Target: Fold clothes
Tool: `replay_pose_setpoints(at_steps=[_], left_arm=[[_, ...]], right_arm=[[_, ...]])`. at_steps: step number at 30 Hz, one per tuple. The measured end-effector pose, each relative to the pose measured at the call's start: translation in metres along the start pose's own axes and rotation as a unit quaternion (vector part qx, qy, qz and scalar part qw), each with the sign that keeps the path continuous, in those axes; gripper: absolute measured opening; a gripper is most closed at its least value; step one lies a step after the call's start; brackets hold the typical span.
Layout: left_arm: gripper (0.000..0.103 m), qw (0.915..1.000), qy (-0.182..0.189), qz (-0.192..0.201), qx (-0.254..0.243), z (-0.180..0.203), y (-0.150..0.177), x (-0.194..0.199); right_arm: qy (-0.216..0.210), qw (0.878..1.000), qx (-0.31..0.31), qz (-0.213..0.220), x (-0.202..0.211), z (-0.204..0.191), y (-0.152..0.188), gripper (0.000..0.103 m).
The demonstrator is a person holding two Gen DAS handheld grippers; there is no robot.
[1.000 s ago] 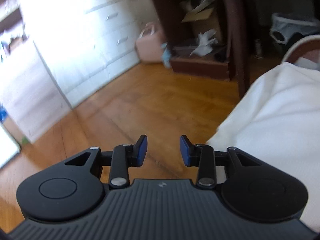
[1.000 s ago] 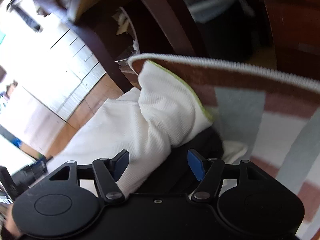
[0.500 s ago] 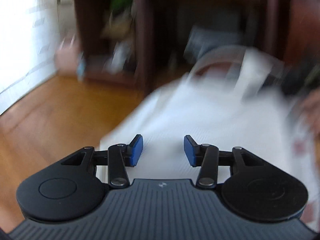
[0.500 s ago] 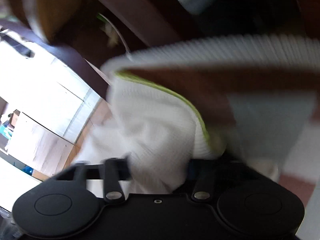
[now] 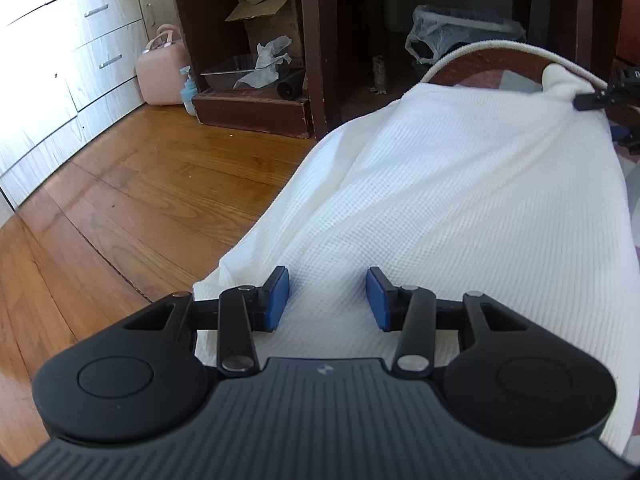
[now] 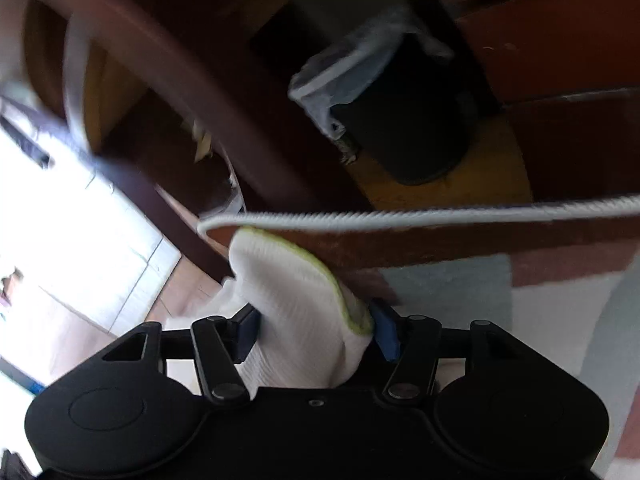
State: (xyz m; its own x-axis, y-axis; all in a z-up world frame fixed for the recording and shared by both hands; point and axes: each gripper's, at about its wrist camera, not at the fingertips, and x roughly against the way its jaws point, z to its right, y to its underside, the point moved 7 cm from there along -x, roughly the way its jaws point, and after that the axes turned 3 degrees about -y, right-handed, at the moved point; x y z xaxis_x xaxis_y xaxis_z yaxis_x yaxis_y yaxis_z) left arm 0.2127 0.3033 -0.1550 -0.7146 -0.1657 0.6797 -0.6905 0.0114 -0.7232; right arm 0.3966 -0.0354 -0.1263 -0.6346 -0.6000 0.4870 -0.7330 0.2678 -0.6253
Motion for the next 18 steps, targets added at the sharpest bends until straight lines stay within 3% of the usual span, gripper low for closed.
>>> replay_pose_setpoints(at_steps=[2,5,7,10,12,15,18], left_arm=[[0.043,0.9999,-0.007,-0.001,-0.008,0.001,0.0,0.001],[0.044,0.9989,-0.036,-0.012,-0.03,0.002,-0.002,0.003],[0.044,0.9989,-0.04,-0.023,-0.012,-0.001,-0.006,0.005],[0.041,0.9995,-0.026,-0.004,0.019,0.0,-0.017,0.021],[0.041,0.9991,-0.015,0.019,0.035,0.004,-0.024,0.035],[0.042,0.9967,0.031,0.07,0.028,0.031,-0.025,0.064],[0.042,0.9954,0.076,0.058,0.006,0.061,-0.008,0.071]], right_arm=[[0.047,0.997,0.066,0.013,0.01,-0.011,0.001,0.058],[0.132,0.969,0.198,0.062,0.035,-0.042,0.007,0.059],[0.123,0.953,0.264,0.08,0.048,-0.065,0.014,0.059],[0.055,0.927,0.368,0.04,0.051,-0.1,0.035,0.058],[0.025,0.916,0.401,0.009,0.047,-0.114,0.049,0.058],[0.008,0.912,0.409,-0.033,0.037,-0.115,0.064,0.06],[-0.003,0.916,0.396,-0.065,0.025,-0.092,0.073,0.064]])
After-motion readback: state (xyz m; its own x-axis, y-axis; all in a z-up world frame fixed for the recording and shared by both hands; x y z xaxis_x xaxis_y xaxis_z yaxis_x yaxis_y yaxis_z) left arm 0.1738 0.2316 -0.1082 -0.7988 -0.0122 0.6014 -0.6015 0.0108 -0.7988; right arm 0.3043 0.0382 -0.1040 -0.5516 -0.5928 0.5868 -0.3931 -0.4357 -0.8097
